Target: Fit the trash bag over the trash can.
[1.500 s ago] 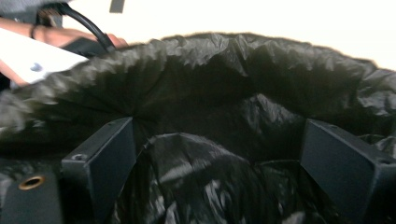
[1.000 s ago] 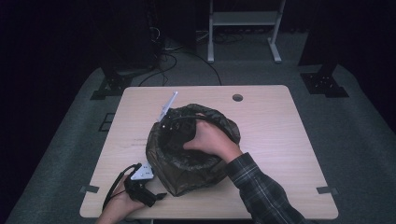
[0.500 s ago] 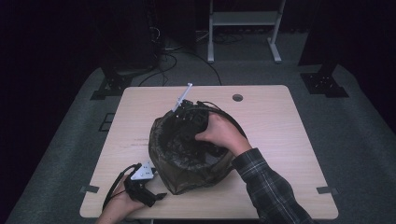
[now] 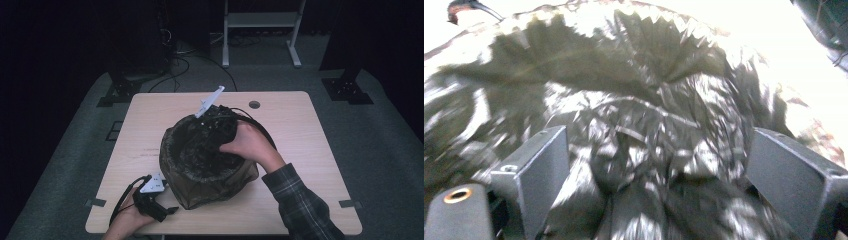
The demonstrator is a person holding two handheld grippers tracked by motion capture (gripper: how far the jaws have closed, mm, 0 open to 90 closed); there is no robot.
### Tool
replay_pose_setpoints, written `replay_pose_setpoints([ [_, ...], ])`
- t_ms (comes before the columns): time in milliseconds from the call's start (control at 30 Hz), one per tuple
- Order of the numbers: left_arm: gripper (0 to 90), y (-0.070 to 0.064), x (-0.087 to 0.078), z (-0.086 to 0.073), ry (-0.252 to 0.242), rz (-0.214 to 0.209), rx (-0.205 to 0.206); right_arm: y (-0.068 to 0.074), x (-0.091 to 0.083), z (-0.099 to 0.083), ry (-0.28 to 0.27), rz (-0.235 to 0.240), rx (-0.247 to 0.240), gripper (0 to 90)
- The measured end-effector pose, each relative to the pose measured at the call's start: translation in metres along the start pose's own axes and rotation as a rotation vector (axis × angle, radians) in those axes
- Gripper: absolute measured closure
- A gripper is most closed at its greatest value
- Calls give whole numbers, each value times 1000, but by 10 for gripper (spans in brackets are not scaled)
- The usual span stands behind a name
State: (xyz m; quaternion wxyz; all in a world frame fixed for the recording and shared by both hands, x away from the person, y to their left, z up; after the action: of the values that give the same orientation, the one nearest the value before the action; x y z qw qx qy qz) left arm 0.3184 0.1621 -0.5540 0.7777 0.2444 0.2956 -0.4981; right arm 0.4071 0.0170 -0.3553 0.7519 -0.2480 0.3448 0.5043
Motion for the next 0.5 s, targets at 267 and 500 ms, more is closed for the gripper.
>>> replay_pose_setpoints([
  [267, 0, 0, 0, 0, 0, -1, 1, 1, -39, -24, -75, 0, 21, 99],
  [500, 0, 0, 0, 0, -1, 0, 0, 2, -66, -45, -123, -8, 33, 99],
])
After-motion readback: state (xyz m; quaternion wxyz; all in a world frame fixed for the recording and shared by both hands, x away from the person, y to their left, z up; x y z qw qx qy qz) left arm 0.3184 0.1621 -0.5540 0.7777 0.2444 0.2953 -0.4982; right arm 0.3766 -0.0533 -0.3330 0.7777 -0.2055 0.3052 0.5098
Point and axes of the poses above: each handheld gripper's, and its own axes: x roughly forward along the jaws, z roughly out of its top, y roughly to its left, the point moved 10 cm from there along x, roughly forward along the jaws, and after that the axes turned 6 degrees about x, right-handed, at the moved point
